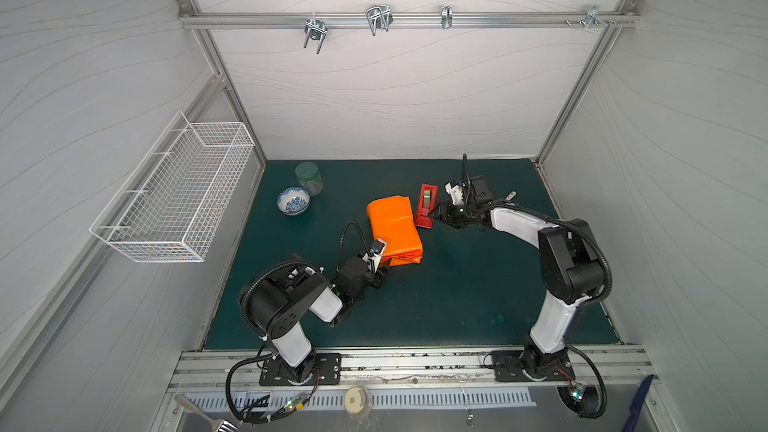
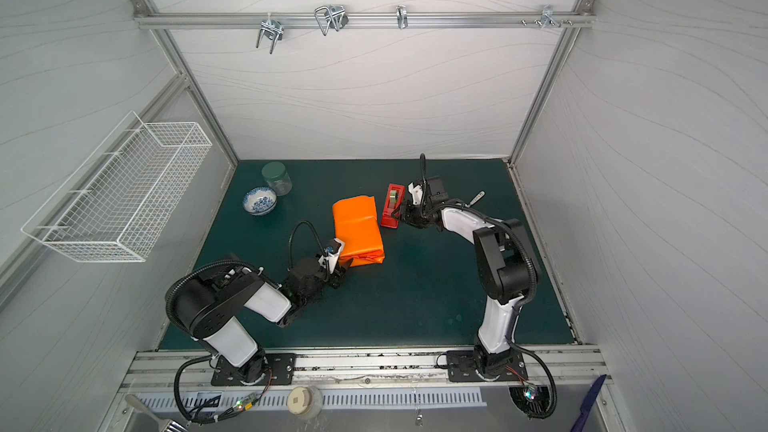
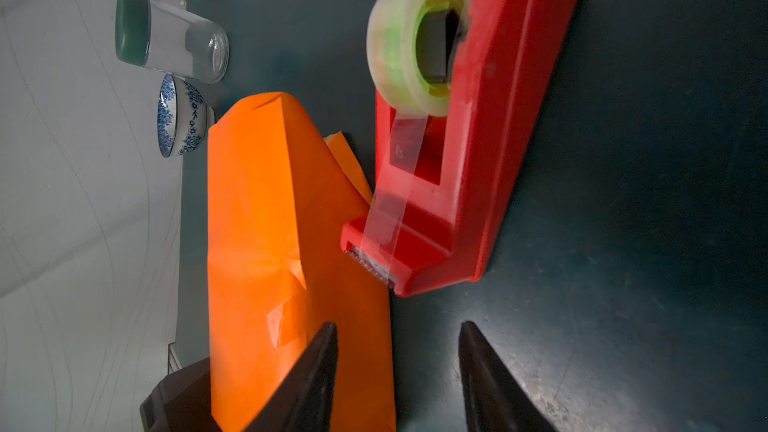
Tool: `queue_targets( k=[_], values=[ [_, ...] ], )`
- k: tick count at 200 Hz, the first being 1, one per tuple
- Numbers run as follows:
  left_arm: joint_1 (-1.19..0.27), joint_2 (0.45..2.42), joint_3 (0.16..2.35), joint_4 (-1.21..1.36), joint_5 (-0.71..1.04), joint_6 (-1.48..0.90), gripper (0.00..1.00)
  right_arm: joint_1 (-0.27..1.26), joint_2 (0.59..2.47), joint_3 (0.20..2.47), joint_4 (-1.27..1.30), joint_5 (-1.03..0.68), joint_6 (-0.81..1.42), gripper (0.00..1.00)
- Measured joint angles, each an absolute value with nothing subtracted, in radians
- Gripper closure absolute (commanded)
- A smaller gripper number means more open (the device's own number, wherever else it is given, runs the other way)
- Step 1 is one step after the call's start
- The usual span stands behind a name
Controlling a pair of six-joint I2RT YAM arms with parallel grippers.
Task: Wrap the gift box in paper
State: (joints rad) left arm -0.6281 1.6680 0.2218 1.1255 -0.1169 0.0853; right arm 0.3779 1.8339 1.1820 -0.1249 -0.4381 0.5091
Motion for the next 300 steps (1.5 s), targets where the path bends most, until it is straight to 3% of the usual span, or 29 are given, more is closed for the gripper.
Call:
queue_targets(
  k=[221, 300],
  values=[
    [-0.628, 1.668, 0.222, 1.123, -0.12, 0.075, 0.42, 0.377, 2.022, 1.374, -0.167, -0.514, 0.53, 0.69],
    [-0.628, 1.668, 0.222, 1.123, -0.12, 0.075, 0.42, 0.356, 2.057, 1.388, -0.128, -0.583, 0.591, 0.86]
  ],
)
